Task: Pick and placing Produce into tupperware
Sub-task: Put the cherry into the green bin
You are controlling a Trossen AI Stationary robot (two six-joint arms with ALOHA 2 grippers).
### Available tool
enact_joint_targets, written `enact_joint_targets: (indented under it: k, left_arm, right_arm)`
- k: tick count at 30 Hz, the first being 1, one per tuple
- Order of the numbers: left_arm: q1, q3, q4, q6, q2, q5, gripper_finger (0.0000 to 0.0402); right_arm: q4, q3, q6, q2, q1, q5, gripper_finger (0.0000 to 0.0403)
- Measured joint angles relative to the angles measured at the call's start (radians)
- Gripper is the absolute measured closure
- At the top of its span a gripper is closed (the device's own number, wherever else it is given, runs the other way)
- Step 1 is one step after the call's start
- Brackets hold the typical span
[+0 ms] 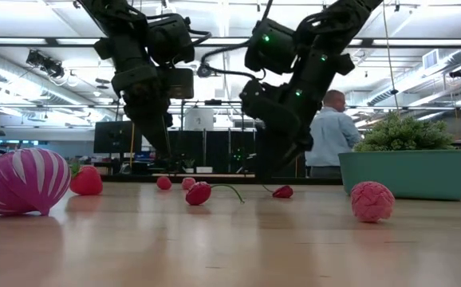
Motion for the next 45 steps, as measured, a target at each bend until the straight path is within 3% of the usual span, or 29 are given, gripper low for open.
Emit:
enact_joint_targets:
  k: [13,18,25,35,40,45]
  left_arm:
    - [0.0,0.0,0.009,-0.01,0.0,0.0,0.0331]
    - [0.0,0.0,0.01,-0.01,0.0,0.0,0.0327]
    - [0.0,0.0,0.011,-0.01,0.0,0.0,0.0335]
    - [0.0,0.0,0.015,-0.008,0.0,0.0,0.0331]
    - [0.0,0.0,0.018,-0.008,0.0,0.0,0.0335]
    - [0.0,0.0,0.026,-0.008,0.0,0.0,0.0342]
  right_arm:
    - [0.005,-0.003,0.071,0.031,-0.02,-0.004,0.0242]
    - [0.002,-0.003,0.084,0.031,-0.02,-0.02,0.0285]
    - [0.002,-0.003,0.077,0.031,-0.025,-0.046,0.0386]
    - [0.001,-0.002,0.058,-0.031,-0.036,-0.033,0.0396]
    - [-0.033,-0.002,0.057,-0.16,-0.007,0.04,0.0396]
    - [-0.239,0.001,0.128,-0.312,0.068,0.229,0.0396]
